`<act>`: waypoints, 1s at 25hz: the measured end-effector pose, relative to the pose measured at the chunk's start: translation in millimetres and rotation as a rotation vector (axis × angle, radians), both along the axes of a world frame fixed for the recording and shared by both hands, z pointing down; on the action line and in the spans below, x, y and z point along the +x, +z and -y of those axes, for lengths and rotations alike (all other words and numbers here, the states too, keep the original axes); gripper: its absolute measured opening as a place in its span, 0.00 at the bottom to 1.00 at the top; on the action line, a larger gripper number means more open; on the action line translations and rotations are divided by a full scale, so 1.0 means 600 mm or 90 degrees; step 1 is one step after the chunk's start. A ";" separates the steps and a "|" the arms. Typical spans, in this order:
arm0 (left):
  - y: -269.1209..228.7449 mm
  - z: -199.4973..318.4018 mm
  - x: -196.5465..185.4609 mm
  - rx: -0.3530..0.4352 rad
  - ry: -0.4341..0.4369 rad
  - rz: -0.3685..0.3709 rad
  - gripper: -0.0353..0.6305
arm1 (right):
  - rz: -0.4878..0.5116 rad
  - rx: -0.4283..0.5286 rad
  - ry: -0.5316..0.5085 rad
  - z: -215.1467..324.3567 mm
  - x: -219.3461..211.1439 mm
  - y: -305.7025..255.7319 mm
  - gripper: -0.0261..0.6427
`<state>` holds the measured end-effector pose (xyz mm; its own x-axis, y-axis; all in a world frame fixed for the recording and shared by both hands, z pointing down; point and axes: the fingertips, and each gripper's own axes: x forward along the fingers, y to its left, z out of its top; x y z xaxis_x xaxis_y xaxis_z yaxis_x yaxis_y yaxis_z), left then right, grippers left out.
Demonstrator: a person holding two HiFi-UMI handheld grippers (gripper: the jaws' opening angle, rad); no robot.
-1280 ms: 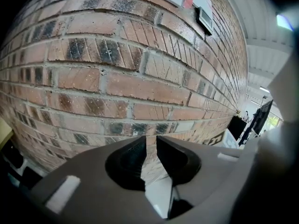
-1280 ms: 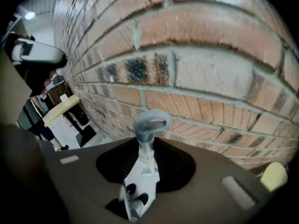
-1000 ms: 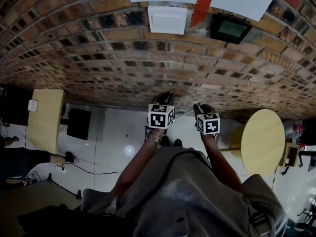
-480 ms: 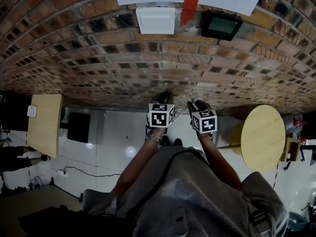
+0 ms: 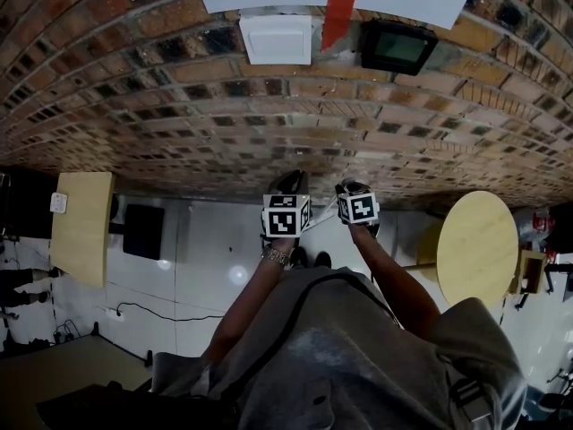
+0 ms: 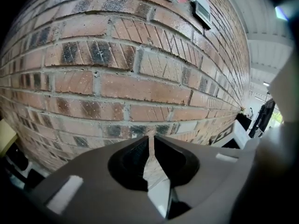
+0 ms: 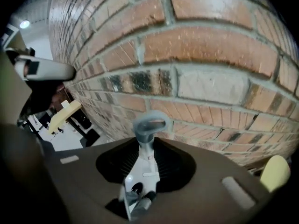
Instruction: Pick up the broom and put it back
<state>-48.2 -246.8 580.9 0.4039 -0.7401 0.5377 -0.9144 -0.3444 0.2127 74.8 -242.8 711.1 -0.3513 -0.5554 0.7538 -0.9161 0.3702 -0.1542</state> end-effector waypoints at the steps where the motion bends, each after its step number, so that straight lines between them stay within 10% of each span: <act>1: 0.001 -0.004 -0.004 -0.001 -0.003 0.003 0.12 | -0.007 -0.016 0.001 0.006 0.001 0.025 0.19; 25: 0.055 -0.102 -0.010 -0.061 -0.039 0.018 0.12 | -0.015 -0.034 0.022 0.039 0.021 0.103 0.32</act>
